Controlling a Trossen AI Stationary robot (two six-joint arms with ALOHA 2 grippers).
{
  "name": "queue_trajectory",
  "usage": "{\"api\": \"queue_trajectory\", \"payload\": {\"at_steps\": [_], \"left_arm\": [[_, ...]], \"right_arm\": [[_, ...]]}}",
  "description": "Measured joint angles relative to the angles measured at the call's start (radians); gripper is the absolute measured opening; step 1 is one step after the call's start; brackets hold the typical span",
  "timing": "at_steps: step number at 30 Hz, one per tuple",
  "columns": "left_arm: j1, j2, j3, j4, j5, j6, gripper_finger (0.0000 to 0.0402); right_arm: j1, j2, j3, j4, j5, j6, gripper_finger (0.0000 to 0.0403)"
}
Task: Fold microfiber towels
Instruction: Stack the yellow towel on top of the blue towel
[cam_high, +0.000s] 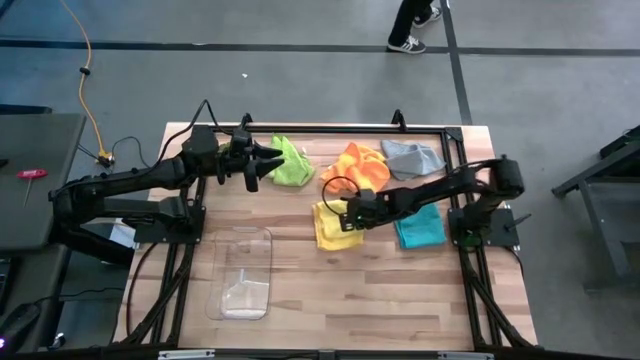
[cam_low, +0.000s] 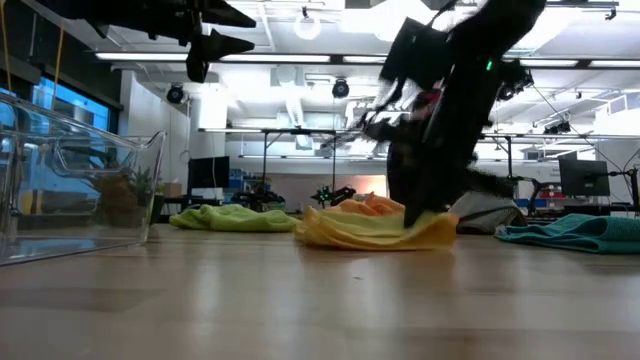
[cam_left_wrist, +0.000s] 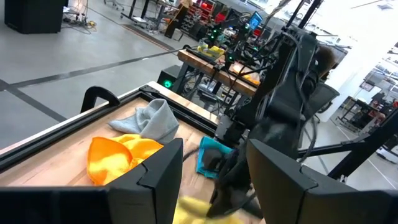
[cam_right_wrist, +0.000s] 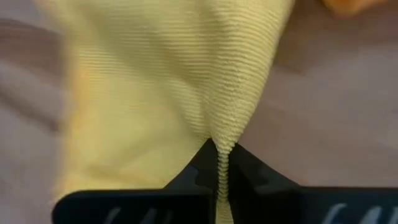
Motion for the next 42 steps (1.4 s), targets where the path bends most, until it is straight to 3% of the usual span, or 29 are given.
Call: {"api": "queue_trajectory", "payload": {"at_steps": [10,16,22,30,35,42], "left_arm": [[0.000,0.000,0.000,-0.004,0.001,0.000,0.0168],[0.000,0.000,0.000,-0.005,0.002,0.000,0.0168],[0.000,0.000,0.000,-0.005,0.003,0.000,0.0168],[0.000,0.000,0.000,-0.005,0.002,0.000,0.0168],[0.000,0.000,0.000,-0.004,0.002,0.000,0.0168],[0.000,0.000,0.000,-0.004,0.000,-0.007,0.0168]], "right_arm": [[0.031,-0.311,0.003,-0.222,-0.062,-0.090,0.0001],[0.060,-0.484,0.003,-0.513,-0.067,-0.048,0.0001],[0.075,-0.593,0.003,-0.739,-0.006,0.005,0.0000],[0.066,-0.593,0.003,-0.920,-0.036,0.000,0.0000],[0.059,-0.550,-0.018,-0.920,-0.053,0.011,0.0000],[0.058,-0.514,-0.191,-0.813,-0.083,0.127,0.0000]]}}
